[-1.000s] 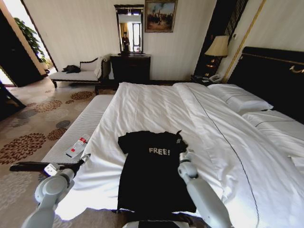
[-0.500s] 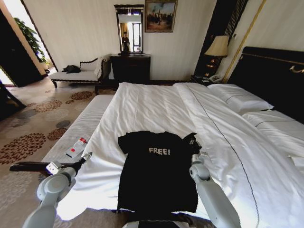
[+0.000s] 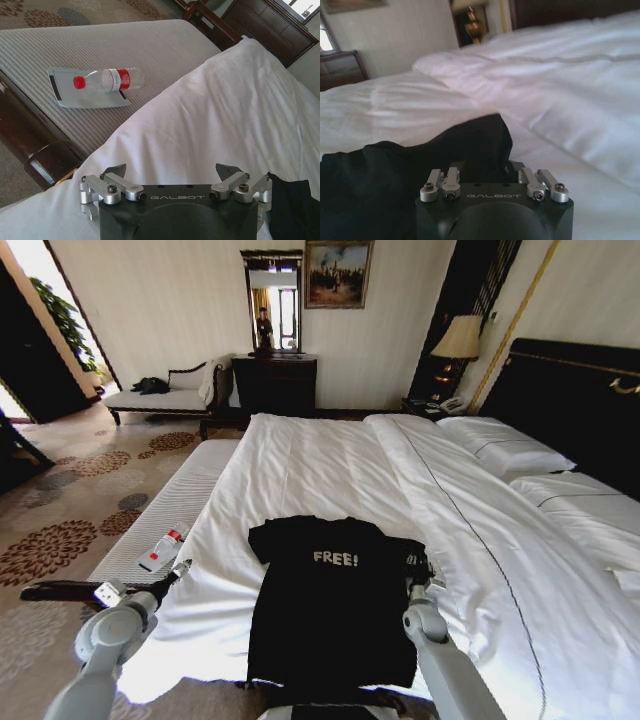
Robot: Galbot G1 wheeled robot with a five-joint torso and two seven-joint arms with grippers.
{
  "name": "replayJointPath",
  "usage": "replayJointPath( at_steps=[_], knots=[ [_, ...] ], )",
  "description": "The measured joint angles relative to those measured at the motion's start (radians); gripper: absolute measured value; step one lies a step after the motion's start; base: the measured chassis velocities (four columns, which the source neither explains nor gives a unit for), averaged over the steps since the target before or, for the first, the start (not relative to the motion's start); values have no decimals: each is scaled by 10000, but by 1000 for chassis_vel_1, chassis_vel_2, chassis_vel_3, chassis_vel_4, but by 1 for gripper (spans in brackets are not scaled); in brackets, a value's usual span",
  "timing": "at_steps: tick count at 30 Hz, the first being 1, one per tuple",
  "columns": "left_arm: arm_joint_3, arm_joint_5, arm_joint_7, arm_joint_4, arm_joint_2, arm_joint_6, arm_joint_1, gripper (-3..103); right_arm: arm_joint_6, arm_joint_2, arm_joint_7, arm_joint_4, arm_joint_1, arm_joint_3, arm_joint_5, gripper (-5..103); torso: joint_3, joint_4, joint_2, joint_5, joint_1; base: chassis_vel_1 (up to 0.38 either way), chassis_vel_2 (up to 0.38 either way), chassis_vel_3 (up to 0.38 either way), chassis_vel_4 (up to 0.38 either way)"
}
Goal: Fold the clothes on the bed.
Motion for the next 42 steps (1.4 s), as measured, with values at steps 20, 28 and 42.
replayJointPath(
  at_steps=[20,28,42],
  knots=[
    [-89,-51,67,197,214,-56,1,100,-904,-323,301,-1296,2596,360,6250,100,2,3,-1,1,1,0,0,0,0],
    [-123,-5,67,253,220,-72,44,100,-376,-263,-388,-2212,3400,860,6717,100,3,3,-3,2,1,0,0,0,0],
    [-81,58,53,260,153,-77,12,100,-504,-466,-655,-314,2462,1494,6972,76,0,1,-3,0,1,0,0,0,0]
  ],
)
